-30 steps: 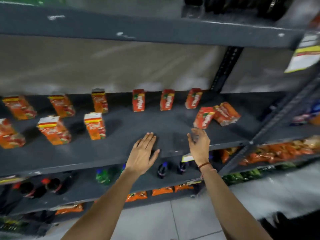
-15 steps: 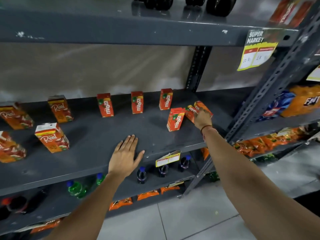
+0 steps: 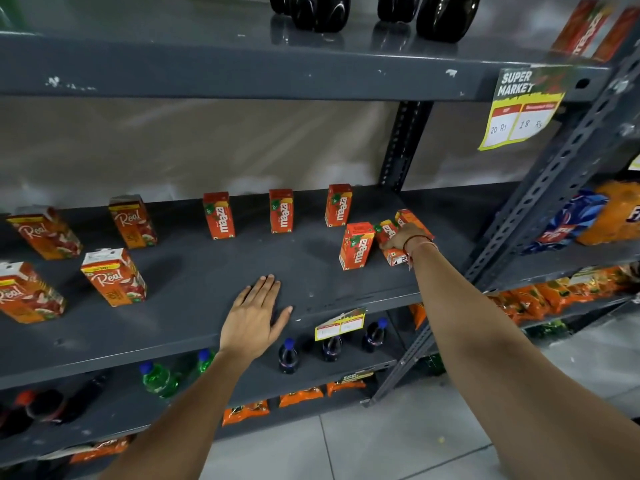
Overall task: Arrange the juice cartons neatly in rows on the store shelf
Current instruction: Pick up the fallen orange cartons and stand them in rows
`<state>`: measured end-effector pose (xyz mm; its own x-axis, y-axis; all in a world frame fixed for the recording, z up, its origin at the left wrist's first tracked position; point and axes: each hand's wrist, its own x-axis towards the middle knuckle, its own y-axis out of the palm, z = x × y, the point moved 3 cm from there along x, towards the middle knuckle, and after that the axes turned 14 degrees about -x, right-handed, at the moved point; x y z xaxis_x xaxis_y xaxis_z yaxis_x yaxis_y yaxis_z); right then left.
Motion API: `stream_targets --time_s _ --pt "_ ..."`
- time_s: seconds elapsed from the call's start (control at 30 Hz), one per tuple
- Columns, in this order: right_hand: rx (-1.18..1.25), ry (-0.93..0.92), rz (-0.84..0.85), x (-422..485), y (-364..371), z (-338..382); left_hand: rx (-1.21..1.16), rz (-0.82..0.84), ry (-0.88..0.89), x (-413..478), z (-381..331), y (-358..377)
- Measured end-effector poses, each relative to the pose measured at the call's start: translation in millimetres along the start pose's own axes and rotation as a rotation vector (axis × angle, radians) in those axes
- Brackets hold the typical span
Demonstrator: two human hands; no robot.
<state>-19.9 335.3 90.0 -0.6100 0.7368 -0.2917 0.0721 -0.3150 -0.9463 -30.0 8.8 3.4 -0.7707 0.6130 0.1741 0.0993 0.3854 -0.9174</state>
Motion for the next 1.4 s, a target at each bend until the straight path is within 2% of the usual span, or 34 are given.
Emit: stream_targets --time_s 0.1,0.27,0.47,0.57,0.67,0.77,0.87,0.97,1.07,1.17,1.3,1.4 --pt "0.153 0.011 0.004 -8.6 8.4 -8.0 -0.004 -0.004 0.004 -0.5 0.0 0.3" --pt "0.397 0.088 -0.114 -30.3 17.5 -27.6 -0.011 -0.014 0.0 -0.9 0.5 0.5" --pt "1.051 0.222 -0.143 -73.1 59.9 -42.7 -0.01 -0.005 -0.001 -1.6 -0.2 -0.9" --pt "1.222 0.135 -0.192 -100.2 79.2 -30.3 -0.011 0.0 0.005 -1.4 -0.8 -0.8" --pt "1.157 -0.048 -0.217 -116.9 79.9 -3.1 -0.002 -0.009 0.015 1.6 -2.6 -2.6" --pt "1.009 -0.198 -0.311 -123.4 64.9 32.9 0.001 -0.006 0.035 9.7 -6.0 -6.0" --pt "0.812 -0.272 -0.405 -120.7 56.7 64.3 0.008 0.017 0.045 12.0 -7.8 -7.2" --pt "0.644 -0.366 -0.376 -122.8 64.6 96.5 0.001 0.024 0.013 1.3 1.6 -6.3" --pt "0.519 -0.364 -0.366 -121.5 75.4 104.7 0.008 0.031 0.025 0.3 1.1 -4.8" --pt "0.505 -0.323 -0.356 -119.9 92.4 98.0 -0.012 0.031 0.029 -0.9 -1.9 -2.4" --pt "0.561 -0.378 -0.344 -113.9 104.7 82.3 0.022 0.008 0.044 -2.9 -1.1 0.7" --pt "0.649 -0.363 -0.444 -108.8 104.6 48.4 0.06 0.001 0.047 -2.2 -0.2 1.7"
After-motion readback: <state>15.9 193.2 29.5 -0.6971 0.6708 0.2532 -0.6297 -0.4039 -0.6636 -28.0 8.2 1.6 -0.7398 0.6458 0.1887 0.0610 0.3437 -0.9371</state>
